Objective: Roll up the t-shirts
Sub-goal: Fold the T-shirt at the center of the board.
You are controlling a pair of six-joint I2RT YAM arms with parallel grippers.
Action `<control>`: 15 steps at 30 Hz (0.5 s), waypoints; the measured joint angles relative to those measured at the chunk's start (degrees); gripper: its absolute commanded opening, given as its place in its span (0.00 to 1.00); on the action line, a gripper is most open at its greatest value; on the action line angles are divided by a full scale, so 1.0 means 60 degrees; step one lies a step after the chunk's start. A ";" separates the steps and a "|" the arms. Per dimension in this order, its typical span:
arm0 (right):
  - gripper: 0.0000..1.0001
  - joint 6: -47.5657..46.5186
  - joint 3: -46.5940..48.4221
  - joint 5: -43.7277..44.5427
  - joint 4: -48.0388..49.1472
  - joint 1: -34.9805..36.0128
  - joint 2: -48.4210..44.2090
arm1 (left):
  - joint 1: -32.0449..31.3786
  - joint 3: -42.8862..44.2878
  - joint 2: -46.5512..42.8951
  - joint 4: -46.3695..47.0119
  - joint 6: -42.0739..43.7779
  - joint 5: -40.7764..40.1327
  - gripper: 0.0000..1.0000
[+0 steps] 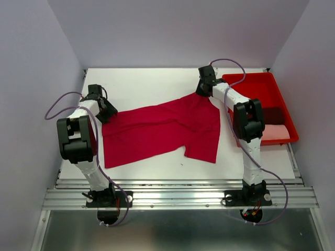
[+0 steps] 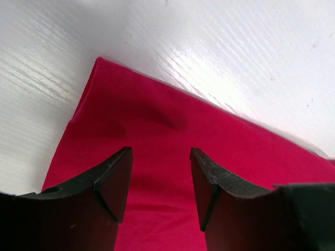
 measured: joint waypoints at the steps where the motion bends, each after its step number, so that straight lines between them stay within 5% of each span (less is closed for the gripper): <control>1: 0.21 0.0004 0.0237 -0.0040 0.0025 -0.0058 0.0270 | -0.0004 0.0000 0.0000 0.0015 0.0000 0.0000 0.59; 15: 0.20 0.0022 0.1206 0.0401 0.0197 -0.0463 0.1552 | 0.0007 0.0426 0.0816 0.0069 -0.0066 -0.0488 0.59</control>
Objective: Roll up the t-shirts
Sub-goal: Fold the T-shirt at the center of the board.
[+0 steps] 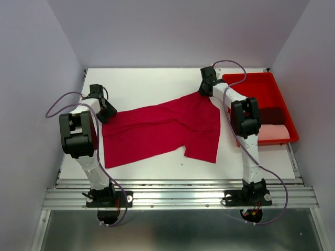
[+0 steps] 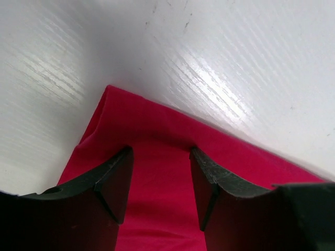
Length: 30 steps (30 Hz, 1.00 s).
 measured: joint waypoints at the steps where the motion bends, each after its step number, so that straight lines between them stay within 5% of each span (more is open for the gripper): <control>1: 0.20 0.0029 -0.0033 0.0058 0.0033 0.0004 0.0000 | 0.0007 0.0000 -0.0004 0.0000 -0.0011 -0.0051 0.59; 13: 0.21 0.0291 -0.0146 0.0860 0.0277 0.0004 0.0015 | 0.0270 0.0011 0.0018 0.0000 -0.0120 -0.0062 0.58; 30: 0.27 0.0350 0.2506 0.1249 0.0350 -0.0066 0.1734 | 0.0306 0.3082 0.2069 -0.0721 -0.0015 -0.0284 0.58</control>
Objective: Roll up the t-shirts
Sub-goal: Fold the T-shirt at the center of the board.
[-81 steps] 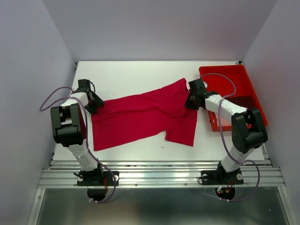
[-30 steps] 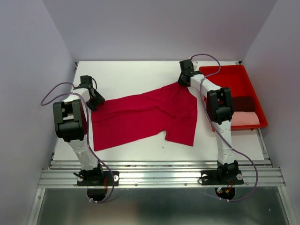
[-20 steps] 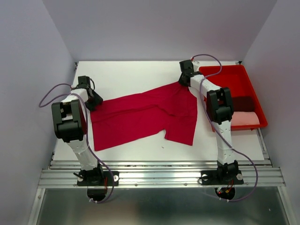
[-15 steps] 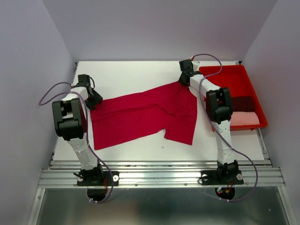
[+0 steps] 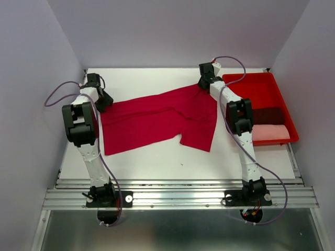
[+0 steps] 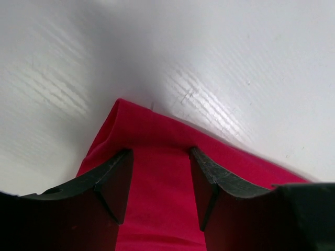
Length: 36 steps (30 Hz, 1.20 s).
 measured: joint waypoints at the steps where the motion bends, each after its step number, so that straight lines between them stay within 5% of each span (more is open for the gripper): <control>1: 0.27 -0.0025 0.0168 -0.0044 -0.0004 -0.0011 0.0095 | 0.0000 0.0222 0.0120 -0.0076 0.0029 -0.0015 0.58; 8: 0.41 -0.0415 0.0412 -0.0787 0.0055 -0.0106 0.0182 | 0.0025 0.1464 0.0506 -0.0758 0.0372 -0.0280 0.59; 14: 0.50 -0.0900 -0.0423 -0.2138 0.0255 -0.0160 -0.0634 | 0.0000 0.1260 -0.0845 -0.1118 0.0812 -0.0364 0.62; 18: 0.63 -0.1056 -0.1636 -0.2637 0.0313 -0.0106 -0.1985 | -0.0011 -0.0386 -0.3300 -0.0940 0.0951 -0.0470 0.62; 24: 0.67 -0.1370 -0.3996 -0.2608 0.0583 0.0481 -0.4663 | -0.0022 -0.3515 -0.6575 -0.1177 0.0914 -0.0565 0.64; 36: 0.72 -0.0911 -0.9296 -0.2820 0.1038 0.1530 -0.7799 | -0.0062 -0.7257 -0.7839 -0.2080 -0.0233 -0.0408 0.61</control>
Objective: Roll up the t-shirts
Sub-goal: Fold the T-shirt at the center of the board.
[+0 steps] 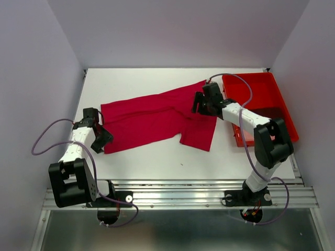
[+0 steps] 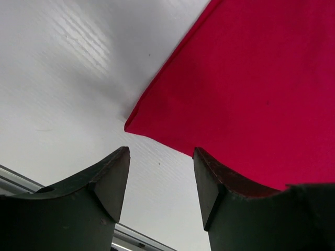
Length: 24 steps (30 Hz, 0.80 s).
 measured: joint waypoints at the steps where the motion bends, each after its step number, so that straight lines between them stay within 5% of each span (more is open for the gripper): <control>1: 0.72 0.0055 -0.0270 0.0004 -0.0058 0.0000 -0.0157 | 0.0000 -0.0080 0.0000 -0.0025 -0.0135 0.0015 0.60; 17: 0.74 0.0299 -0.1949 -0.0149 -0.0011 -0.0044 -0.2014 | 0.0000 -0.0663 0.1086 0.0652 -0.1763 -0.0193 0.53; 24: 0.74 0.0317 -0.2565 -0.0142 -0.0244 -0.0044 -0.2441 | 0.0000 -0.0754 0.1311 0.1177 -0.1847 -0.0430 0.35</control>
